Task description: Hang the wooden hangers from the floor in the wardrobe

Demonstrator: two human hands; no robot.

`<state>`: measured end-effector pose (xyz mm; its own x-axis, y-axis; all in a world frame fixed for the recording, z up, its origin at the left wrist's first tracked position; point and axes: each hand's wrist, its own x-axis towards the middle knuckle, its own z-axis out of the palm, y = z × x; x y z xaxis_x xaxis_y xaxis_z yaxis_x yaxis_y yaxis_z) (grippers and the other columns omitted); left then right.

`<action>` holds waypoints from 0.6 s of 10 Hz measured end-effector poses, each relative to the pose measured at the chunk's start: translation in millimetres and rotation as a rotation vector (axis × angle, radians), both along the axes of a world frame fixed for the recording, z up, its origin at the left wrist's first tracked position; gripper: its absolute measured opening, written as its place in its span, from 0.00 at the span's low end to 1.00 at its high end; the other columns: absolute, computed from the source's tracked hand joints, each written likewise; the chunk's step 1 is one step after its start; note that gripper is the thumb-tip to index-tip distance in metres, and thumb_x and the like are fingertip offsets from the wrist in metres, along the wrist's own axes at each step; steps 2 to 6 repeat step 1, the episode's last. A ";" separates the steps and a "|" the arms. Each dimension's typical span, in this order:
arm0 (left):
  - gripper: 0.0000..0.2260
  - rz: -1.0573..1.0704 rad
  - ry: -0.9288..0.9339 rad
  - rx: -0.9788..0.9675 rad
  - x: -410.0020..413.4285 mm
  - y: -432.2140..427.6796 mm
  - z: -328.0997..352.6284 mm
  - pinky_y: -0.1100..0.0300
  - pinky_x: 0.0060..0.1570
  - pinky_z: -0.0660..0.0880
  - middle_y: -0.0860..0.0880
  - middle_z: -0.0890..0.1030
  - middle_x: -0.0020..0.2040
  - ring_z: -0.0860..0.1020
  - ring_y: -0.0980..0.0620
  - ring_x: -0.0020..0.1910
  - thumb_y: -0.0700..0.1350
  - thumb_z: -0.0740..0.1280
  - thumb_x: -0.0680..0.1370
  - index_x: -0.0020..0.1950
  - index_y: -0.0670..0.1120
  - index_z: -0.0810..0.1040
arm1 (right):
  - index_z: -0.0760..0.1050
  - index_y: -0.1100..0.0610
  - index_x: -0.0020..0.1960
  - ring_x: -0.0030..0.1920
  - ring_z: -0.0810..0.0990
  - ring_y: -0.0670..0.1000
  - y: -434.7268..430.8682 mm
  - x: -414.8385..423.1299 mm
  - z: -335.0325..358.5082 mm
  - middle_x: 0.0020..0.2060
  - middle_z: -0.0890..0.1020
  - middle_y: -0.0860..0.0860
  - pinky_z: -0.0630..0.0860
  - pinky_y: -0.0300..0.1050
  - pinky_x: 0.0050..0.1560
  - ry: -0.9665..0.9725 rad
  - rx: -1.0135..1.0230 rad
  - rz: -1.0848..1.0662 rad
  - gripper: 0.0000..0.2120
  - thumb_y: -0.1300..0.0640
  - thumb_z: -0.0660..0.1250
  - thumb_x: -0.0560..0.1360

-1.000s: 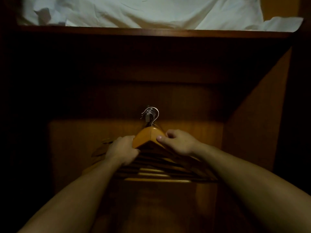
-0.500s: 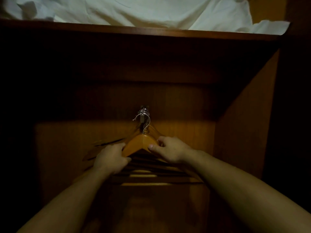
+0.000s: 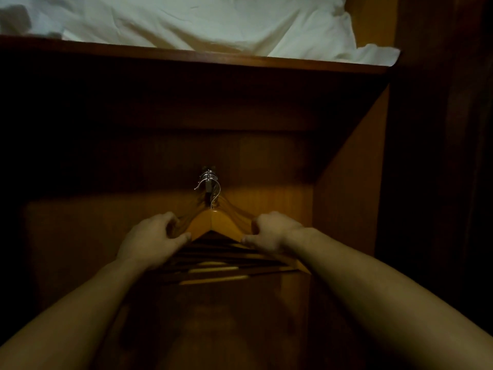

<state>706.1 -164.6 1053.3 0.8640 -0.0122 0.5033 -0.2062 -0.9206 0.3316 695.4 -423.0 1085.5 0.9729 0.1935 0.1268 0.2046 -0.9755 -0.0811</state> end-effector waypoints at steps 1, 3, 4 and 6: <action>0.11 -0.025 -0.035 -0.052 -13.9 -4.6 5.5 0.56 0.40 0.76 0.55 0.80 0.41 0.77 0.55 0.40 0.60 0.69 0.75 0.44 0.54 0.77 | 0.78 0.56 0.51 0.46 0.81 0.53 -7.9 -23.6 2.6 0.45 0.81 0.53 0.80 0.51 0.49 -0.003 0.039 -0.041 0.23 0.36 0.60 0.79; 0.11 -0.025 -0.035 -0.052 -13.9 -4.6 5.5 0.56 0.40 0.76 0.55 0.80 0.41 0.77 0.55 0.40 0.60 0.69 0.75 0.44 0.54 0.77 | 0.78 0.56 0.51 0.46 0.81 0.53 -7.9 -23.6 2.6 0.45 0.81 0.53 0.80 0.51 0.49 -0.003 0.039 -0.041 0.23 0.36 0.60 0.79; 0.11 -0.025 -0.035 -0.052 -13.9 -4.6 5.5 0.56 0.40 0.76 0.55 0.80 0.41 0.77 0.55 0.40 0.60 0.69 0.75 0.44 0.54 0.77 | 0.78 0.56 0.51 0.46 0.81 0.53 -7.9 -23.6 2.6 0.45 0.81 0.53 0.80 0.51 0.49 -0.003 0.039 -0.041 0.23 0.36 0.60 0.79; 0.11 -0.025 -0.035 -0.052 -13.9 -4.6 5.5 0.56 0.40 0.76 0.55 0.80 0.41 0.77 0.55 0.40 0.60 0.69 0.75 0.44 0.54 0.77 | 0.78 0.56 0.51 0.46 0.81 0.53 -7.9 -23.6 2.6 0.45 0.81 0.53 0.80 0.51 0.49 -0.003 0.039 -0.041 0.23 0.36 0.60 0.79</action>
